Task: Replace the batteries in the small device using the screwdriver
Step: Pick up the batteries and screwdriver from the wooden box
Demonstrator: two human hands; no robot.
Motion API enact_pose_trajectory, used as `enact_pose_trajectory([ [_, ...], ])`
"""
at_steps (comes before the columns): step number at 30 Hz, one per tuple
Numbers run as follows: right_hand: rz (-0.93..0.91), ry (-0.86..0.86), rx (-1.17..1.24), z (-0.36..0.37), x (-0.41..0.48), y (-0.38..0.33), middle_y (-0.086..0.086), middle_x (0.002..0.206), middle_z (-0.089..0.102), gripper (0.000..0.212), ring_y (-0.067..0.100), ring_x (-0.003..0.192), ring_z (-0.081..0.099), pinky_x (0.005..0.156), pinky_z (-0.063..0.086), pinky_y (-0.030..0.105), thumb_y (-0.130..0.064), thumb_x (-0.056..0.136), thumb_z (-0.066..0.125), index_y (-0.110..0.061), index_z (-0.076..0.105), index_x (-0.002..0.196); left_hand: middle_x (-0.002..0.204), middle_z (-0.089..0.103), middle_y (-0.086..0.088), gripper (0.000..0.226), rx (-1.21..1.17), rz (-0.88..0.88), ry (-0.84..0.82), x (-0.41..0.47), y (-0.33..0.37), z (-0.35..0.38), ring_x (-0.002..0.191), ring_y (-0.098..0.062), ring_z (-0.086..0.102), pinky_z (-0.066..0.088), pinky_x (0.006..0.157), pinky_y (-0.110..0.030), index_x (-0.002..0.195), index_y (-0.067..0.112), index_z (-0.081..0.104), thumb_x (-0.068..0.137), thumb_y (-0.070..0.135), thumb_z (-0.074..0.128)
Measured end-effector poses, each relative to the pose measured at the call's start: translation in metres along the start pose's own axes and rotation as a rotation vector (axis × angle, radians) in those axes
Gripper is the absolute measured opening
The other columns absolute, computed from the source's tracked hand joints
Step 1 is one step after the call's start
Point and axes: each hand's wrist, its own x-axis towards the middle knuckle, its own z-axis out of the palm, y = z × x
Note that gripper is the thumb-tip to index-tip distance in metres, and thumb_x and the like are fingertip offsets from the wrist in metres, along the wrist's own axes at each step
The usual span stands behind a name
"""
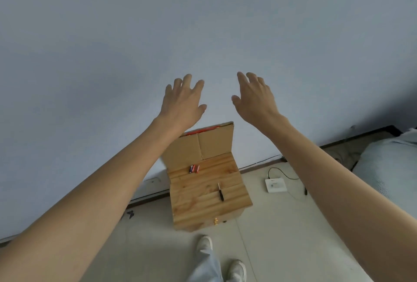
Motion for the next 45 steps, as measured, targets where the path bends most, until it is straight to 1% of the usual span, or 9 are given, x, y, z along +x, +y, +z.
enact_pose_trajectory([
  [6, 0.051, -0.205, 0.035, 0.113, -0.009, 0.028, 0.015, 0.145, 0.051, 0.055, 0.036, 0.127, 0.051, 0.098, 0.043, 0.041, -0.02, 0.103, 0.056, -0.009, 0.039, 0.154, 0.169, 0.034, -0.022, 0.063, -0.061, -0.005, -0.176, -0.007, -0.003, 0.118, 0.147, -0.043, 0.043, 0.043, 0.117, -0.057, 0.164, 0.018, 0.04, 0.108, 0.042, 0.059],
  [10, 0.102, -0.344, 0.059, 0.194, -0.027, 0.046, 0.015, 0.146, 0.051, 0.058, 0.036, 0.129, 0.051, 0.104, 0.046, 0.045, -0.021, 0.102, 0.058, -0.011, 0.037, 0.155, 0.159, 0.045, -0.02, 0.059, -0.103, -0.018, -0.275, -0.02, -0.01, 0.201, 0.139, -0.04, 0.05, 0.049, 0.11, -0.054, 0.157, 0.019, 0.05, 0.105, 0.041, 0.065],
  [17, 0.172, -0.53, 0.058, 0.324, -0.065, 0.067, 0.012, 0.131, 0.056, 0.042, 0.035, 0.122, 0.054, 0.091, 0.045, 0.041, -0.015, 0.099, 0.057, -0.013, 0.045, 0.139, 0.152, 0.048, -0.017, 0.063, -0.166, -0.081, -0.407, -0.045, -0.027, 0.343, 0.137, -0.039, 0.052, 0.053, 0.109, -0.052, 0.158, 0.026, 0.049, 0.101, 0.039, 0.072],
  [20, 0.175, -0.576, 0.06, 0.377, -0.076, 0.074, 0.011, 0.135, 0.056, 0.044, 0.034, 0.121, 0.055, 0.096, 0.045, 0.04, -0.02, 0.099, 0.059, -0.015, 0.044, 0.141, 0.15, 0.048, -0.016, 0.062, -0.171, -0.094, -0.435, -0.049, -0.034, 0.399, 0.135, -0.038, 0.055, 0.054, 0.108, -0.052, 0.156, 0.025, 0.048, 0.101, 0.04, 0.073],
  [25, 0.203, -0.624, 0.07, 0.448, -0.09, 0.083, 0.011, 0.151, 0.05, 0.053, 0.034, 0.136, 0.051, 0.108, 0.049, 0.046, -0.033, 0.106, 0.056, -0.015, 0.039, 0.153, 0.156, 0.043, -0.013, 0.069, -0.176, -0.116, -0.446, -0.049, -0.038, 0.484, 0.135, -0.036, 0.052, 0.055, 0.106, -0.05, 0.162, 0.028, 0.042, 0.101, 0.041, 0.073],
  [28, 0.225, -0.652, 0.075, 0.48, -0.103, 0.088, 0.008, 0.144, 0.052, 0.045, 0.031, 0.132, 0.052, 0.103, 0.05, 0.043, -0.034, 0.108, 0.051, -0.016, 0.041, 0.148, 0.154, 0.045, -0.01, 0.069, -0.197, -0.134, -0.448, -0.047, -0.042, 0.528, 0.131, -0.035, 0.053, 0.057, 0.1, -0.049, 0.162, 0.03, 0.042, 0.101, 0.042, 0.073],
  [31, 0.237, -0.675, 0.074, 0.509, -0.117, 0.093, 0.004, 0.138, 0.054, 0.042, 0.028, 0.126, 0.054, 0.097, 0.051, 0.039, -0.027, 0.104, 0.055, -0.019, 0.043, 0.143, 0.153, 0.044, -0.009, 0.067, -0.197, -0.161, -0.463, -0.04, -0.046, 0.562, 0.131, -0.034, 0.051, 0.055, 0.096, -0.047, 0.16, 0.031, 0.04, 0.102, 0.042, 0.07],
  [36, 0.282, -0.73, 0.085, 0.541, -0.131, 0.098, 0.001, 0.142, 0.052, 0.049, 0.026, 0.13, 0.053, 0.098, 0.05, 0.037, -0.031, 0.106, 0.051, -0.024, 0.037, 0.152, 0.151, 0.044, -0.011, 0.067, -0.243, -0.252, -0.486, -0.027, -0.055, 0.608, 0.134, -0.033, 0.053, 0.058, 0.096, -0.046, 0.163, 0.03, 0.04, 0.104, 0.045, 0.068],
  [45, 0.372, -0.75, 0.055, 0.569, -0.134, 0.093, -0.006, 0.111, 0.049, 0.035, 0.016, 0.101, 0.057, 0.061, 0.041, 0.025, -0.024, 0.104, 0.05, -0.027, 0.049, 0.139, 0.125, 0.057, -0.005, 0.054, -0.431, -0.385, -0.352, -0.018, -0.055, 0.652, 0.111, -0.027, 0.063, 0.06, 0.076, -0.045, 0.145, 0.028, 0.066, 0.095, 0.043, 0.081],
])
